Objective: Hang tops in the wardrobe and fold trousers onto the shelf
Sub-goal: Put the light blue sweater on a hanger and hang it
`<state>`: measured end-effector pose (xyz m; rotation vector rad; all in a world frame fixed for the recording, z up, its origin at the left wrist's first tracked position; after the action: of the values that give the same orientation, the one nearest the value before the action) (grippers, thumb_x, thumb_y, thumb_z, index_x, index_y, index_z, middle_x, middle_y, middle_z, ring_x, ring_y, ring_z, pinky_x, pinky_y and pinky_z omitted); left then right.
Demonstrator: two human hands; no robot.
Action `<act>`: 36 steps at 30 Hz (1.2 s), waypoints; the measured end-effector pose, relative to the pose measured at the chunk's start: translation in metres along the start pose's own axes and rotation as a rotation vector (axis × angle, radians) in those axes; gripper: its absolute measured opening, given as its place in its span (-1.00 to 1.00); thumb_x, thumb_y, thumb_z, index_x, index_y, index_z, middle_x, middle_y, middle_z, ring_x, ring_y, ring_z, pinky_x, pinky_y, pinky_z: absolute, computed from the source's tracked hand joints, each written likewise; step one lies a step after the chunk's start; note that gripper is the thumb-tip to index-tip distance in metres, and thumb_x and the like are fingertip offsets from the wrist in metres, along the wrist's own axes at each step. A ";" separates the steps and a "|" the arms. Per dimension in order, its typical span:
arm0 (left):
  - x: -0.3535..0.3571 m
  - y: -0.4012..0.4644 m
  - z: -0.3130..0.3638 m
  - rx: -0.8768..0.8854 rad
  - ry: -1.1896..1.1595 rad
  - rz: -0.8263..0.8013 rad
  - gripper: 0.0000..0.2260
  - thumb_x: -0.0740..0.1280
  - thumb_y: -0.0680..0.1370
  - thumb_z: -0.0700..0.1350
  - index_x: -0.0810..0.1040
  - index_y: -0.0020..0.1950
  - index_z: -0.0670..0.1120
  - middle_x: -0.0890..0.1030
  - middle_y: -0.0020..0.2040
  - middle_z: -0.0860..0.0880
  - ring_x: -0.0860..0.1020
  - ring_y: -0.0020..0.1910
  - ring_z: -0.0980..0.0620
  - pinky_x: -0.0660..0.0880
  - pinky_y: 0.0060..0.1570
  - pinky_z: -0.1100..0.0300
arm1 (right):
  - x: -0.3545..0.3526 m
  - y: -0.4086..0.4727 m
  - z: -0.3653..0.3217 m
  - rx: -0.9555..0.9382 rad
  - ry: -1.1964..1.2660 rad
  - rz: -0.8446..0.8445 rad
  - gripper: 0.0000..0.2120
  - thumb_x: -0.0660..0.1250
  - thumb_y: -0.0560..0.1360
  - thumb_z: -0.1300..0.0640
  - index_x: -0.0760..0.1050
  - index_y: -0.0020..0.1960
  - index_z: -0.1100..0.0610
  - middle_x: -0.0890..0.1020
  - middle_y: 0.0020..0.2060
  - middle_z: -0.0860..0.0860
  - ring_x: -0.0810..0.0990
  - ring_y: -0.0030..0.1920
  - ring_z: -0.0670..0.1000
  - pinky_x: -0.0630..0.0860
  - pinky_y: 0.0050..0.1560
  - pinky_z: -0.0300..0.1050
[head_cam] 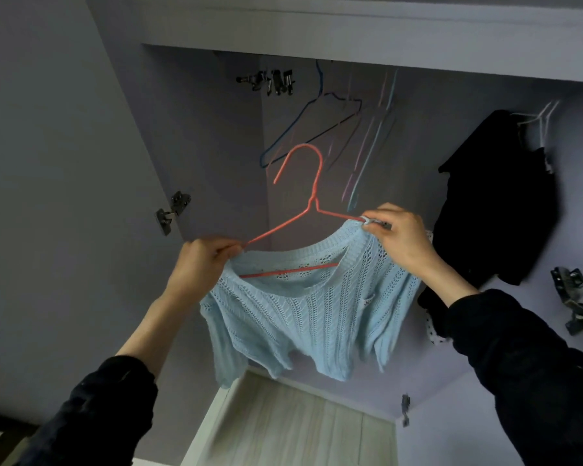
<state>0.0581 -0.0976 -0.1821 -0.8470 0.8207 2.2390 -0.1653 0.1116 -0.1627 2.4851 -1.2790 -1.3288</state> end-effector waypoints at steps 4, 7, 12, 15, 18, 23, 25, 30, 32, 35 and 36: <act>0.008 0.003 -0.001 0.075 0.074 0.045 -0.87 0.33 0.51 -0.30 0.69 -0.10 -0.20 0.68 -0.12 -0.11 0.62 -0.16 -0.09 0.32 -0.20 0.29 | -0.004 -0.005 0.012 0.034 -0.021 -0.045 -0.82 0.42 0.45 0.27 0.64 0.04 0.25 0.55 -0.22 -0.04 0.50 -0.25 -0.09 0.34 -0.20 -0.45; 0.008 0.007 0.001 0.057 0.039 0.120 -0.87 0.33 0.50 -0.32 0.68 -0.13 -0.21 0.68 -0.14 -0.14 0.62 -0.17 -0.11 0.29 -0.23 0.31 | -0.015 -0.008 0.030 0.076 -0.096 -0.075 -0.84 0.42 0.45 0.26 0.64 0.02 0.24 0.57 -0.22 -0.03 0.55 -0.18 -0.01 0.34 -0.19 -0.38; 0.008 0.014 0.002 0.046 0.044 0.116 -0.88 0.34 0.51 -0.29 0.68 -0.12 -0.21 0.68 -0.17 -0.15 0.60 -0.20 -0.09 0.26 -0.24 0.29 | -0.022 -0.018 0.050 0.137 -0.130 -0.108 -0.79 0.37 0.48 0.25 0.59 0.12 0.21 0.61 -0.07 0.01 0.55 -0.05 -0.01 0.38 -0.02 -0.23; 0.018 0.018 0.000 0.014 0.019 0.065 -0.88 0.34 0.52 -0.27 0.68 -0.07 -0.21 0.68 -0.10 -0.16 0.61 -0.08 -0.13 0.33 -0.16 0.23 | -0.022 -0.021 0.053 0.123 -0.158 -0.104 -0.86 0.35 0.49 0.28 0.57 0.05 0.26 0.53 -0.12 -0.01 0.52 -0.08 0.02 0.31 -0.09 -0.26; 0.029 0.016 0.000 0.028 0.006 -0.001 -0.87 0.33 0.52 -0.27 0.68 -0.03 -0.20 0.68 -0.05 -0.15 0.61 -0.02 -0.13 0.35 -0.09 0.23 | -0.025 -0.026 0.059 0.121 -0.203 -0.103 -0.89 0.33 0.50 0.29 0.55 0.01 0.29 0.51 -0.14 0.00 0.51 -0.08 0.04 0.31 -0.09 -0.24; 0.039 0.016 0.015 0.164 -0.026 -0.019 -0.88 0.34 0.50 -0.32 0.68 -0.05 -0.22 0.68 -0.09 -0.16 0.60 -0.07 -0.06 0.31 -0.14 0.36 | -0.032 -0.030 0.066 0.129 -0.237 -0.091 -0.89 0.29 0.53 0.29 0.53 0.03 0.28 0.52 -0.12 0.02 0.52 -0.07 0.05 0.38 -0.03 -0.11; 0.045 0.019 0.018 0.214 -0.019 -0.045 -0.87 0.34 0.50 -0.33 0.68 -0.06 -0.21 0.68 -0.10 -0.16 0.59 -0.10 -0.03 0.33 -0.12 0.31 | -0.036 -0.031 0.066 0.136 -0.236 -0.082 -0.89 0.29 0.52 0.30 0.53 0.03 0.28 0.53 -0.12 0.04 0.53 -0.08 0.06 0.38 -0.04 -0.12; 0.057 0.019 0.015 0.237 0.029 -0.052 -0.82 0.28 0.49 -0.19 0.68 -0.11 -0.17 0.69 -0.16 -0.13 0.65 -0.17 -0.15 0.39 -0.14 0.16 | -0.045 -0.039 0.068 0.148 -0.263 -0.105 -0.85 0.31 0.52 0.30 0.55 0.07 0.30 0.55 -0.09 0.07 0.53 -0.03 0.05 0.30 -0.08 -0.27; 0.059 0.016 0.014 0.215 0.038 -0.022 -0.86 0.31 0.51 -0.26 0.68 -0.09 -0.18 0.68 -0.15 -0.14 0.64 -0.17 -0.17 0.47 -0.14 0.09 | -0.051 -0.043 0.072 0.162 -0.282 -0.091 -0.84 0.29 0.53 0.29 0.55 0.08 0.29 0.56 -0.07 0.07 0.52 -0.04 0.04 0.27 -0.08 -0.30; 0.062 0.017 0.016 0.180 0.048 -0.018 -0.86 0.32 0.52 -0.30 0.67 -0.03 -0.19 0.68 -0.09 -0.16 0.63 -0.12 -0.20 0.50 -0.09 0.03 | -0.062 -0.052 0.077 0.211 -0.315 -0.078 -0.86 0.23 0.55 0.29 0.52 0.07 0.25 0.56 -0.07 0.09 0.53 -0.06 0.09 0.33 -0.07 -0.18; 0.063 0.019 0.017 0.174 0.053 -0.025 -0.86 0.32 0.52 -0.30 0.67 -0.02 -0.19 0.68 -0.09 -0.16 0.62 -0.11 -0.21 0.49 -0.09 0.03 | -0.063 -0.055 0.077 0.215 -0.336 -0.090 -0.85 0.21 0.55 0.30 0.51 0.07 0.26 0.57 -0.07 0.12 0.53 -0.05 0.12 0.37 -0.07 -0.12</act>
<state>-0.0002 -0.0783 -0.2113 -0.8315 1.0071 2.0959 -0.2028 0.2150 -0.1908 2.5624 -1.4587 -1.7812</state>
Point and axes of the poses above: each hand's wrist, its own y-axis towards the middle knuckle, its own x-axis out of the palm, z = x × y, the point moved 2 cm from there along y, towards the middle knuckle
